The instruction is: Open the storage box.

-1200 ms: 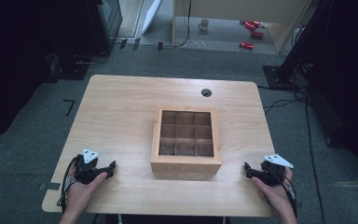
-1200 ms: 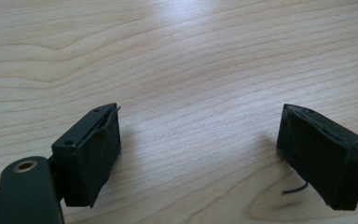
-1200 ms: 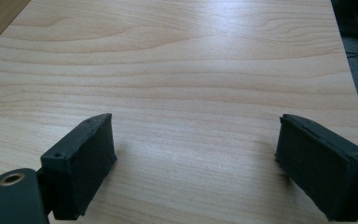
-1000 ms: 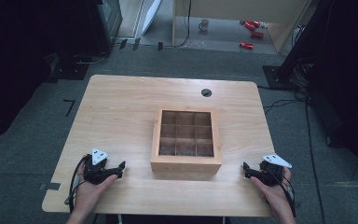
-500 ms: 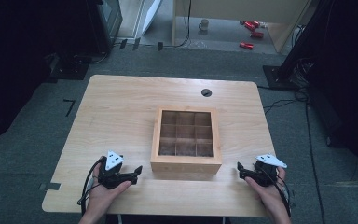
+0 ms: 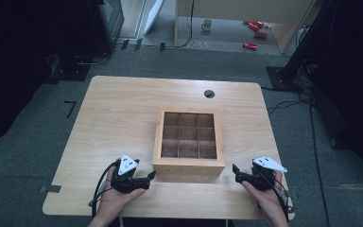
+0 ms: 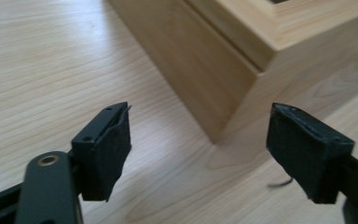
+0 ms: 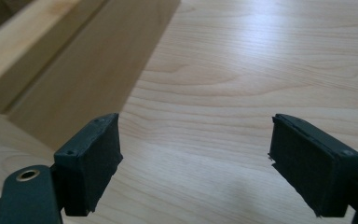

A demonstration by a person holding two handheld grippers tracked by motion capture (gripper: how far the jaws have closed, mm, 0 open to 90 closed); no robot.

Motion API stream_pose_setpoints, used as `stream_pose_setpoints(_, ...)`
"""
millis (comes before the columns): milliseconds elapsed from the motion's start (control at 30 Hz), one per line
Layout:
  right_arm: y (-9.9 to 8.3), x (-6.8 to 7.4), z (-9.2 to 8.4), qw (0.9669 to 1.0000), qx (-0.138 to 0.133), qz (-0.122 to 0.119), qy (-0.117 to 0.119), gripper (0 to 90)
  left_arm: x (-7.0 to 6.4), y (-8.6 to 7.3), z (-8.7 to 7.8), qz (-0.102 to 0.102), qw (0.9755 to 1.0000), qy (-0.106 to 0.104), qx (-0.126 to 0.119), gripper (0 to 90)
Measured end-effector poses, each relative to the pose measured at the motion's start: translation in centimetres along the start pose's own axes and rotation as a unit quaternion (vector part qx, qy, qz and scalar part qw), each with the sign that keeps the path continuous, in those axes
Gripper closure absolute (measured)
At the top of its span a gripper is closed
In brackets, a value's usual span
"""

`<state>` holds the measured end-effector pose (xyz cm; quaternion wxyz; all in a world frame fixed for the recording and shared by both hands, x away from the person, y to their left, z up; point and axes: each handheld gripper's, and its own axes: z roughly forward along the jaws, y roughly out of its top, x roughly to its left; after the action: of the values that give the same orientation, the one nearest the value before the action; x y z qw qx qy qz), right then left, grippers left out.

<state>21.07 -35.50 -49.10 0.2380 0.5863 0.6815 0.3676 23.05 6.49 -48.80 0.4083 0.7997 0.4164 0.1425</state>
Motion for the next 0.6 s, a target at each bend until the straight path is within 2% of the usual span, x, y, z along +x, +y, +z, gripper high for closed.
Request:
stream_pose_setpoints(267, 0.4, 1.5, -0.6, 0.9997, -0.015, 0.001, 0.021, 16.7, -0.7, 0.4, 0.5, 0.009, 0.9999, -0.009, 0.001, 31.7)
stream_pose_setpoints(433, 0.6, 2.1, -0.8, 0.9996, -0.015, 0.003, 0.024, 16.7, -0.9, 1.0, 0.6, -0.003, 0.9997, -0.025, 0.007, 38.6)
stream_pose_setpoints(533, 0.8, 2.5, -0.9, 0.9995, -0.016, 0.002, 0.028, 17.6, -1.1, 1.4, 0.7, 0.007, 0.9993, -0.036, 0.01, 44.9)
stream_pose_setpoints(600, 0.9, 2.8, -1.1, 0.9997, -0.016, 0.0, 0.02, 18.5, -1.3, 1.8, 0.8, 0.012, 0.9991, -0.04, 0.01, 47.3)
